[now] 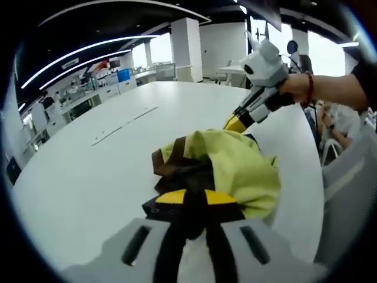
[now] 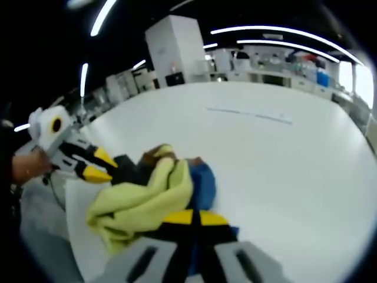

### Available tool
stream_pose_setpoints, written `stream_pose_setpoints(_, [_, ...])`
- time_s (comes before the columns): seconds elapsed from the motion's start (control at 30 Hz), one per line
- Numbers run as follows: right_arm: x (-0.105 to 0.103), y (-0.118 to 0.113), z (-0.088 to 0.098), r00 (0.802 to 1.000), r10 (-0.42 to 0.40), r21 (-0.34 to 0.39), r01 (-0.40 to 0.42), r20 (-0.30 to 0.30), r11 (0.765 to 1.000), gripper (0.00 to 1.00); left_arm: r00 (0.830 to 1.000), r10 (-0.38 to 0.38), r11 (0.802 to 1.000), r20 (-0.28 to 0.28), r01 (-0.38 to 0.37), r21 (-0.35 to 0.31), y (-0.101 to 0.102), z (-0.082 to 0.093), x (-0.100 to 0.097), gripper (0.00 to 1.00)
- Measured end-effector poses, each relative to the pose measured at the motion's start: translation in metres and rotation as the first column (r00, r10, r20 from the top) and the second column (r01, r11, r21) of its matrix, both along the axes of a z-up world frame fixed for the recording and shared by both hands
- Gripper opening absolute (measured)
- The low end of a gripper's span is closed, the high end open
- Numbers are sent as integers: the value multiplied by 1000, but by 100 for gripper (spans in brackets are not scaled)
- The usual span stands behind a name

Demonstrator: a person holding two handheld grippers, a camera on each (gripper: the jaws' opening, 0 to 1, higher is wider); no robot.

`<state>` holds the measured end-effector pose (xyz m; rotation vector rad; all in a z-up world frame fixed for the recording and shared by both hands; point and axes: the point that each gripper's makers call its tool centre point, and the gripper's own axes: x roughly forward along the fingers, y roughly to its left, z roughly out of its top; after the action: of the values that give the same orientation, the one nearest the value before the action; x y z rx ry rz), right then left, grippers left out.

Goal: Fold the garment on the visible template until the final outline fits inside the template.

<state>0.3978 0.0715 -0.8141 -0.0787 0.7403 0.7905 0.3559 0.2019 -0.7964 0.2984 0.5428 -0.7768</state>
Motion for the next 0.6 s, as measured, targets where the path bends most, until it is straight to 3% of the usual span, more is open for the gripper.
stream_pose_setpoints(0.17, [3,-2,8,1000,-2,-9,2,29,1000,0,999,23,1000,-48,-23,-6,0,-5,-3,0])
stream_pose_setpoints(0.4, [11,-11,30,995,-16,-30,19,98,999,0,999,38,999,28,-37,-37,4,17,3,0])
stream_pose_setpoints(0.6, [22,-14,52,987,-26,-35,32,155,999,0,992,103,992,77,-97,-74,19,43,16,0])
